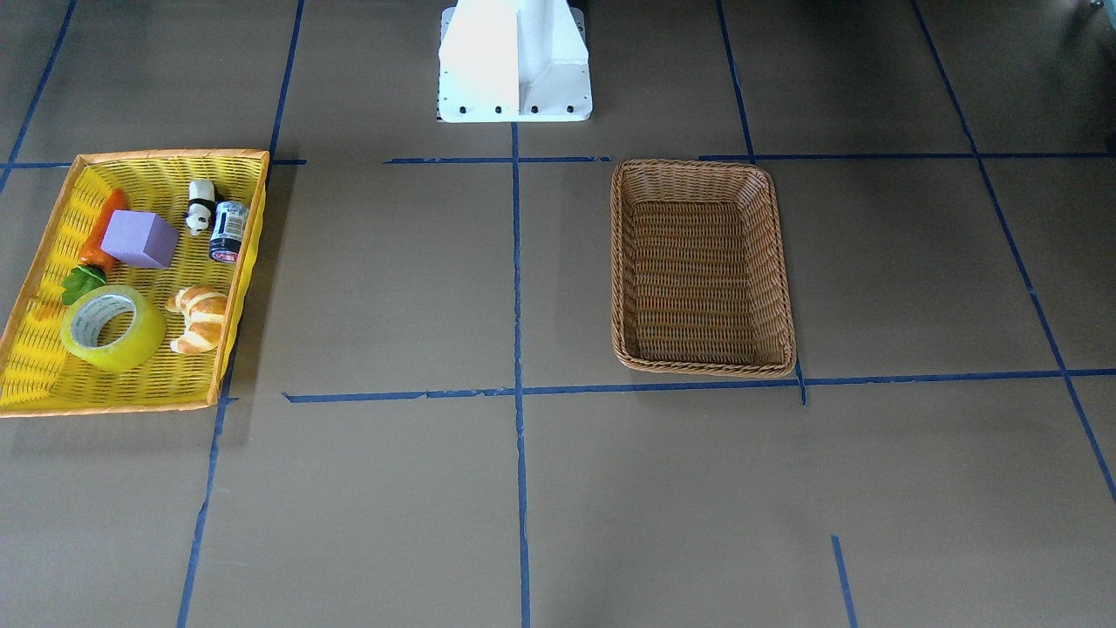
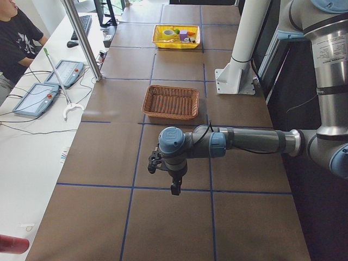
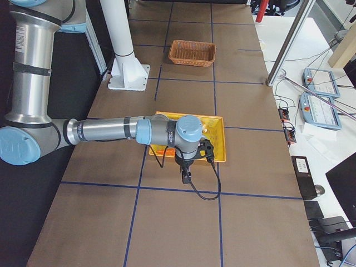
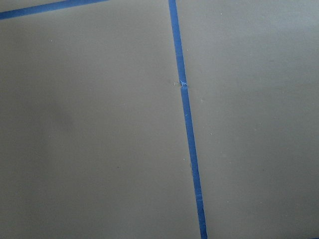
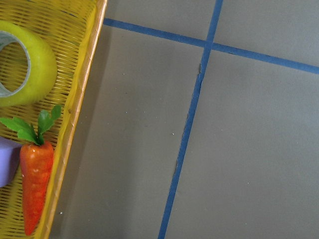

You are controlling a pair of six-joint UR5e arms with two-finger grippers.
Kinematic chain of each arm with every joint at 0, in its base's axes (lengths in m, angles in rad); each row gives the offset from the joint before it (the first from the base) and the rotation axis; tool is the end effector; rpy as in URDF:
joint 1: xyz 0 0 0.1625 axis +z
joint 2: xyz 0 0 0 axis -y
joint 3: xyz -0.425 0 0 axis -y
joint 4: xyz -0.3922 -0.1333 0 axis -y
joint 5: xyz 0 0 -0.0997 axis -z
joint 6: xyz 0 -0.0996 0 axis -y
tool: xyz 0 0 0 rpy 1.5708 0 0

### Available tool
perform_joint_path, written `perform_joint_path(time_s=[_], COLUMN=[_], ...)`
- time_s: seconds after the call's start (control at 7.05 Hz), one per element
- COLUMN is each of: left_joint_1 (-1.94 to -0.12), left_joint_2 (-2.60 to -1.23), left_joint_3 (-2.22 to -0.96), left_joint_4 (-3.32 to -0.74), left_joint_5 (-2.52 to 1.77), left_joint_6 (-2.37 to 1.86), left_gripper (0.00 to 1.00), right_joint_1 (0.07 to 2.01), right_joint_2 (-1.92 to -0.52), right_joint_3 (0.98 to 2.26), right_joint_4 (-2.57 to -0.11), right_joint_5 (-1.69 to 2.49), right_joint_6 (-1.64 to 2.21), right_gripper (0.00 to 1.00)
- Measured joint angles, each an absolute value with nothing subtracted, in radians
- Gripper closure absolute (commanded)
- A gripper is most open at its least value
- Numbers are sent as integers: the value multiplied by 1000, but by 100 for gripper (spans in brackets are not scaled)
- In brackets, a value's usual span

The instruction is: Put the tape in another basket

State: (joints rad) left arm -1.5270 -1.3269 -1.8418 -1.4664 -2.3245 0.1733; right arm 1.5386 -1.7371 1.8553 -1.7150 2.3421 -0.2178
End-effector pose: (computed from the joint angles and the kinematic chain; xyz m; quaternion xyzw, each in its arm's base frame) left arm -0.0483 -0.3857 0.6444 -0.0121 0.3693 0.0865 0.9252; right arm 0.0504 -0.4188 0.6094 0.0229 -0.3756 -0.1107 0.9199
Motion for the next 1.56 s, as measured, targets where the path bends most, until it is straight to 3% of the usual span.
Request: perform_joint_path(time_s=[0.71, 1.56], left_joint_1=[-1512, -1500], left_joint_2=[-1329, -1332], left_joint_3=[-1850, -1848], left_joint_4=[-1466, -1467], left_joint_5=[-2325, -2325], left_joint_6=[173, 173], left_gripper=[0, 0], right_joint_1=[1538, 1358], right_joint_2=[-1694, -1459], right_joint_3=[1865, 1818], right_joint_4=[-1715, -1714], right_joint_5=[2357, 2354], right_joint_6=[-215, -166], right_gripper=[0, 0])
